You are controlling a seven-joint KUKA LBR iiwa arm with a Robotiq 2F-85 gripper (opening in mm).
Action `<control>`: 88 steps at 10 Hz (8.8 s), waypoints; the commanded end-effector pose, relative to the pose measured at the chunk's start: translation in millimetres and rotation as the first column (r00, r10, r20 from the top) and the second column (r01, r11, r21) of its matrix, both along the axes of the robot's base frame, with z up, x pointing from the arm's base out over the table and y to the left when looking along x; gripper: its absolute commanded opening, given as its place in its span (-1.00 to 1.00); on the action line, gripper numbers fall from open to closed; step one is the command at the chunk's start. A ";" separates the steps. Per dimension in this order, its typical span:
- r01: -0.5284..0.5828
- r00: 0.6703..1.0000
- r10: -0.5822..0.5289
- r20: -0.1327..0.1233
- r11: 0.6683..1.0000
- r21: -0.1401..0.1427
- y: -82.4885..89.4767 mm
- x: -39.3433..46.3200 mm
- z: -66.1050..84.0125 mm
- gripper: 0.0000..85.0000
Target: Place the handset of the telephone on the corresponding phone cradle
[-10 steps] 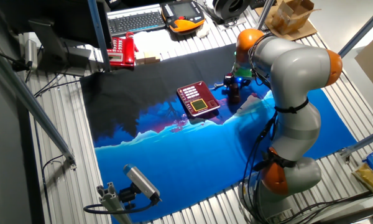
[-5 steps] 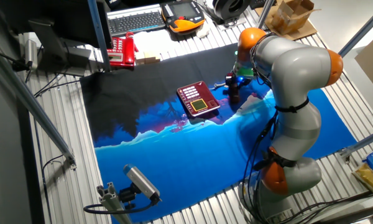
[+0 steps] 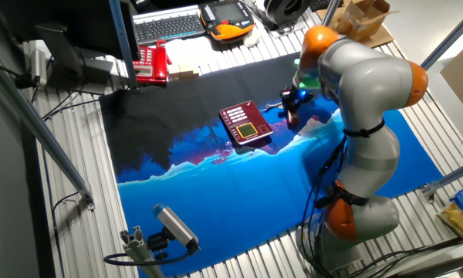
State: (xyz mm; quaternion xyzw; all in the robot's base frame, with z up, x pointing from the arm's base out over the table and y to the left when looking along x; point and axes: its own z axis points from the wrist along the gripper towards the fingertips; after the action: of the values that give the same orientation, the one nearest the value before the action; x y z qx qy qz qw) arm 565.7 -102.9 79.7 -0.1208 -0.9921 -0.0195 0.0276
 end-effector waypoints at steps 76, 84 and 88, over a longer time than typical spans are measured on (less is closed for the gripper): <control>-0.100 0.991 0.096 -0.088 0.994 -0.050 173.0 -21.2 9.8 0.60; -0.118 0.986 0.109 -0.122 0.991 -0.069 158.5 -26.7 70.2 0.60; -0.219 0.959 0.219 -0.179 0.976 0.020 122.6 -32.7 128.4 -1.00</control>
State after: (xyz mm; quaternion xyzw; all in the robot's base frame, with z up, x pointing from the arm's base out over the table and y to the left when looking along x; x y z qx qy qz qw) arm 532.0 18.8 179.8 -0.0133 -0.9931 -0.0052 0.1164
